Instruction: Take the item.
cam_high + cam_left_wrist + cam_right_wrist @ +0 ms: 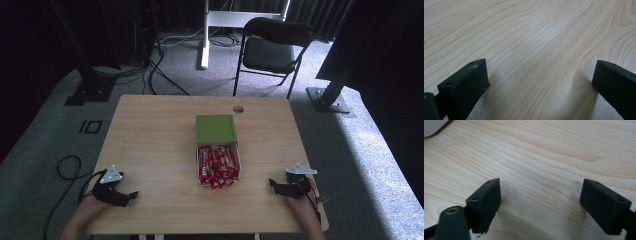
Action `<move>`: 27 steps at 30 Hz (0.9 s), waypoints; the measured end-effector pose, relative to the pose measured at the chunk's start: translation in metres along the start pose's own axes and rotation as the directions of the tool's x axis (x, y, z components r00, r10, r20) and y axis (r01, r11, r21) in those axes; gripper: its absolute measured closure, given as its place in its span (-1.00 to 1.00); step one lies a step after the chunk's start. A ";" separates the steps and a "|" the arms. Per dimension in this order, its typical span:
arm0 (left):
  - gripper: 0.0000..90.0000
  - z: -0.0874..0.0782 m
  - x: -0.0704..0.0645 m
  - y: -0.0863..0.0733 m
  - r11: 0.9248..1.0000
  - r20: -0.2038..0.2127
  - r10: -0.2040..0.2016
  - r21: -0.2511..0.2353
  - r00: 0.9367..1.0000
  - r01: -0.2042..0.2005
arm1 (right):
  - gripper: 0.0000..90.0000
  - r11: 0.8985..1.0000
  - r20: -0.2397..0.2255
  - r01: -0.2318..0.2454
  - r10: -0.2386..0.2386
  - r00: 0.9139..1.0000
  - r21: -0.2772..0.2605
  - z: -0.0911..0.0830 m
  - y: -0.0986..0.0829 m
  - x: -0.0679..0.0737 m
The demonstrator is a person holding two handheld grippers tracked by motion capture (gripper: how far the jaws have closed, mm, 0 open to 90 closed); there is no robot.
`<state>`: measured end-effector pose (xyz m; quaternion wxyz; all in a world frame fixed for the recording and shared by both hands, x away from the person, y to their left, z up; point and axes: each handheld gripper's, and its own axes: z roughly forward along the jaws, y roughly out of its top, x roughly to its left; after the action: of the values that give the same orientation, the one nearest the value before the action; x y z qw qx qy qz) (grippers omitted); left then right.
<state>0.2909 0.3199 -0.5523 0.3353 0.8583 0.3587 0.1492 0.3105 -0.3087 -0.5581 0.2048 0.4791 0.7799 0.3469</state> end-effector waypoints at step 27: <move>-0.97 0.000 0.000 0.000 1.000 0.000 -0.001 -0.001 1.000 0.001 | -0.71 0.997 0.026 -0.065 0.064 0.998 0.047 -0.002 0.005 -0.003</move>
<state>0.2910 0.3198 -0.5523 0.3359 0.8579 0.3592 0.1489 0.3139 -0.3106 -0.5534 0.1914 0.5130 0.7695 0.3286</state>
